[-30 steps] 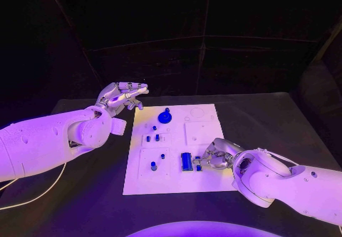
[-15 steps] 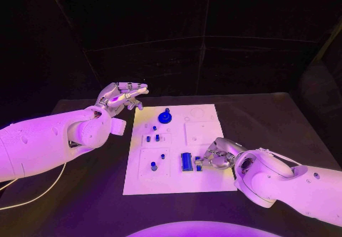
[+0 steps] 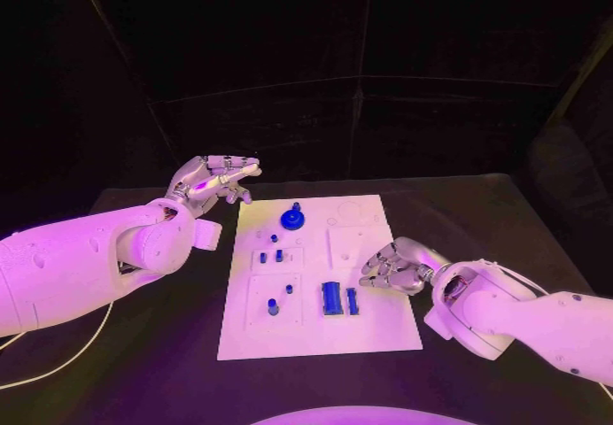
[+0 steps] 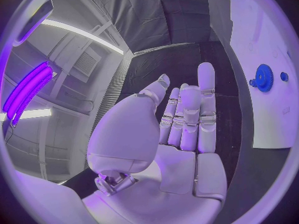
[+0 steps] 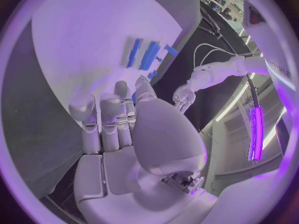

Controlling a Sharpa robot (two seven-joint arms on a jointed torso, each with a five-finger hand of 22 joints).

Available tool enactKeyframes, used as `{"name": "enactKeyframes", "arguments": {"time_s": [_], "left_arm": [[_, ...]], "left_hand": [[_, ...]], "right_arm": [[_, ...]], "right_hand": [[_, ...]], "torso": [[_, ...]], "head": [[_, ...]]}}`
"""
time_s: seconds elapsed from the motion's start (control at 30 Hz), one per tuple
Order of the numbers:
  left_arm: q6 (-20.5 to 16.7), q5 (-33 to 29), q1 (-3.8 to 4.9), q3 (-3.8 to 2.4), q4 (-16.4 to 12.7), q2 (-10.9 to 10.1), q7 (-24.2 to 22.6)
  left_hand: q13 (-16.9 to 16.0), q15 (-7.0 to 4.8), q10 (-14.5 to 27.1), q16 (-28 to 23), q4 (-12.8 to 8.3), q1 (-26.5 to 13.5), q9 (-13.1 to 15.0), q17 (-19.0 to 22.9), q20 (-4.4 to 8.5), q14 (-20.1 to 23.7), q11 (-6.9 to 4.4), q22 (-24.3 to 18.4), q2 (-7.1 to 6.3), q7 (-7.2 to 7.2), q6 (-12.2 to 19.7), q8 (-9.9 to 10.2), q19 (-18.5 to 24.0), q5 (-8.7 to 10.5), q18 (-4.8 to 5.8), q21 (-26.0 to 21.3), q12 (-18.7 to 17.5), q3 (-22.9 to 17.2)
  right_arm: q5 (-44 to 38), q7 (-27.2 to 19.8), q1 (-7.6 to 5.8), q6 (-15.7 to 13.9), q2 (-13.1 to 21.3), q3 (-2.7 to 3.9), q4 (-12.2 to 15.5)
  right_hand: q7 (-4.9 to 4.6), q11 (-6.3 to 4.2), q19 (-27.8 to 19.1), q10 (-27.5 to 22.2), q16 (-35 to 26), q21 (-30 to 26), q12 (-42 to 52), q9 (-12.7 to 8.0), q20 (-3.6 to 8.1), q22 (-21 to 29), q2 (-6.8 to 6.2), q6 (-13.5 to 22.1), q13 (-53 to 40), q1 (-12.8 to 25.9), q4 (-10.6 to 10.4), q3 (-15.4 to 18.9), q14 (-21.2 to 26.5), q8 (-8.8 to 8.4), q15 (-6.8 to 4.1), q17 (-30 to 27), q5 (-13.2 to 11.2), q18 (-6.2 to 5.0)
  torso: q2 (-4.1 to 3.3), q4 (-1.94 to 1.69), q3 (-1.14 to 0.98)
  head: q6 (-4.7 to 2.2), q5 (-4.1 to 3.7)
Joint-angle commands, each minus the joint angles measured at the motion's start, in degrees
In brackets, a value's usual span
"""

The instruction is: Assemble the parts on the task board

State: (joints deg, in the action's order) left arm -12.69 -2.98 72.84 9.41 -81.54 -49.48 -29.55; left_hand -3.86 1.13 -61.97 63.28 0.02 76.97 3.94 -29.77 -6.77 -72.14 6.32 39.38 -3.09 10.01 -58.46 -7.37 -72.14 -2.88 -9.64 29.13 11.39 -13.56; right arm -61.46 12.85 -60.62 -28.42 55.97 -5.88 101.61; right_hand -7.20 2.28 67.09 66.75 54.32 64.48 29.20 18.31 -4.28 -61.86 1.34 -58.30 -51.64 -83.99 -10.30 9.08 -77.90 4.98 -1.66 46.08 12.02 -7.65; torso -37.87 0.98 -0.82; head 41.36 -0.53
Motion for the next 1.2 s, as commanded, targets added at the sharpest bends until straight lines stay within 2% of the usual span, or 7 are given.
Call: {"name": "enactKeyframes", "arguments": {"time_s": [0.03, 0.4, 0.73, 0.77, 0.87, 1.13, 1.2], "left_arm": [[0.4, -0.1, 0.08, -0.05, 1.4, 0.7, -1.7], [-0.8, -2.4, -0.33, -0.01, 9.5, 5.5, -2.8], [-4.0, -4.5, -1.39, -0.03, 15.7, 9.7, -3.9], [-1.9, -2.7, -1.37, 0.02, 15.1, 9.3, -2.0], [-2.6, -2.6, -1.62, -0.19, 14.6, 9.2, -2.0], [-10.1, -1.2, -4.5, -2.59, 8.6, 8.0, -1.5], [-13.0, -0.6, -5.62, -3.52, 6.3, 7.6, -1.3]], "left_hand": [[0.2, 0.24, -0.5, -7.4, 0.2, -0.2, -0.1, 6.8, -0.26, 6.2, -0.3, -2.2, 0.21, -0.45, -0.5, -0.4, 4.4, -0.21, -0.81, -3.7, -0.1, 0.7], [0.2, 5.89, -1.4, -43.0, 1.4, 0.4, -0.2, 22.0, -7.05, 16.0, 2.08, -18.3, 0.46, 0.53, -0.6, 2.5, 24.5, -0.04, -0.98, -24.6, -6.4, 1.4], [0.3, 7.65, 2.3, -52.8, 1.9, 0.4, -0.3, 25.7, -8.92, 15.6, 3.7, -24.2, 1.13, 0.05, 1.2, 3.8, 27.5, -0.16, -1.03, -25.3, -8.0, 3.9], [3.9, 4.77, 19.9, -55.7, 0.0, -22.7, -3.9, 29.8, -4.19, 32.6, 0.79, -28.6, 3.09, -2.93, 18.2, 7.4, 40.7, 2.88, 2.46, -29.1, -11.4, 6.5], [3.9, 4.49, 23.7, -56.5, 0.0, -27.2, -3.9, 29.8, -3.3, 35.9, 0.14, -29.6, 3.09, -3.56, 21.7, 7.4, 43.5, 2.88, 2.46, -29.1, -11.4, 7.2], [3.9, 2.94, 34.2, -58.4, 0.0, -40.9, -3.9, 29.8, -0.56, 45.8, -1.64, -32.3, 3.09, -5.32, 31.8, 7.4, 51.3, 2.88, 4.09, -29.1, -11.4, 8.9], [3.9, -1.13, 36.4, -58.8, 0.0, -43.8, -3.9, 29.8, 0.04, 48.0, -2.01, -32.9, 3.09, -5.7, 34.0, 7.4, 53.0, 2.88, 4.31, -29.1, -11.4, 9.3]], "right_arm": [[26.2, -24.7, -1.93, 2.0, -1.5, 0.14, -6.0], [47.0, -38.3, -4.97, 8.8, -10.9, 2.85, -28.0], [49.5, -40.5, -5.23, 11.4, -16.4, 4.15, -35.7], [46.2, -37.2, -5.12, 8.6, -15.9, 4.06, -35.1], [46.6, -37.3, -4.97, 7.9, -15.8, 4.11, -34.5], [51.4, -39.0, -3.24, 0.4, -14.4, 4.68, -27.2], [53.2, -39.7, -2.57, -2.5, -13.8, 4.89, -24.4]], "right_hand": [[-1.64, 1.63, -12.3, -4.9, -17.4, -18.8, -9.8, -1.2, -1.68, 16.4, 0.57, 0.7, 9.5, -4.0, 1.1, -0.4, 7.6, -1.28, 1.9, -12.2, -1.4, -2.65], [-3.09, 5.27, -15.8, -4.9, -45.1, -43.4, -24.5, -7.9, -7.68, 34.6, 1.81, 2.5, 37.9, -6.9, 1.5, -0.6, 15.8, -1.41, 7.61, -31.4, -1.0, -2.92], [-3.43, 6.01, -10.2, -4.0, -50.8, -52.1, -25.5, -12.4, -7.94, 43.3, 2.76, 2.4, 47.8, -4.2, 5.2, -1.1, 11.9, -1.37, 7.89, -39.7, -0.9, -2.91], [-0.03, 3.16, -27.5, -22.8, -54.3, -55.5, -29.2, -14.0, -4.26, 48.5, -1.34, 19.1, 51.6, 22.0, 10.3, -3.5, 31.8, -4.98, 6.01, -41.3, -4.5, 0.78], [0.38, 2.99, -30.5, -26.4, -54.3, -56.6, -29.2, -18.3, -3.58, 49.9, -1.34, 22.3, 51.6, 27.4, 10.3, -4.0, 35.5, -4.98, 1.66, -42.0, -4.8, 0.79], [2.19, -2.28, -40.3, -37.2, -54.3, -58.7, -29.2, -18.3, -1.48, 53.1, -1.34, 32.0, 51.6, 42.5, 10.3, -9.1, 46.9, -4.98, 1.66, -46.1, -6.8, 2.14], [2.61, -2.28, -42.5, -39.6, -54.3, -59.2, -29.2, -18.3, -1.0, 53.8, -1.34, 34.1, 51.6, 45.9, 10.3, -9.1, 49.4, -4.98, 1.66, -46.1, -7.2, 2.38]], "torso": [[1.33, -0.42, 0.33], [3.7, -0.16, 0.89], [4.5, -0.16, 0.63], [4.28, -0.12, 0.77], [4.62, -0.24, 0.78], [6.66, -0.97, 0.82], [6.69, -0.98, 0.82]], "head": [[-1.44, -0.74], [-6.27, -1.33], [-6.79, -0.96], [-6.72, -0.98], [-6.76, -0.77], [-6.98, 0.51], [-6.99, 0.53]]}}
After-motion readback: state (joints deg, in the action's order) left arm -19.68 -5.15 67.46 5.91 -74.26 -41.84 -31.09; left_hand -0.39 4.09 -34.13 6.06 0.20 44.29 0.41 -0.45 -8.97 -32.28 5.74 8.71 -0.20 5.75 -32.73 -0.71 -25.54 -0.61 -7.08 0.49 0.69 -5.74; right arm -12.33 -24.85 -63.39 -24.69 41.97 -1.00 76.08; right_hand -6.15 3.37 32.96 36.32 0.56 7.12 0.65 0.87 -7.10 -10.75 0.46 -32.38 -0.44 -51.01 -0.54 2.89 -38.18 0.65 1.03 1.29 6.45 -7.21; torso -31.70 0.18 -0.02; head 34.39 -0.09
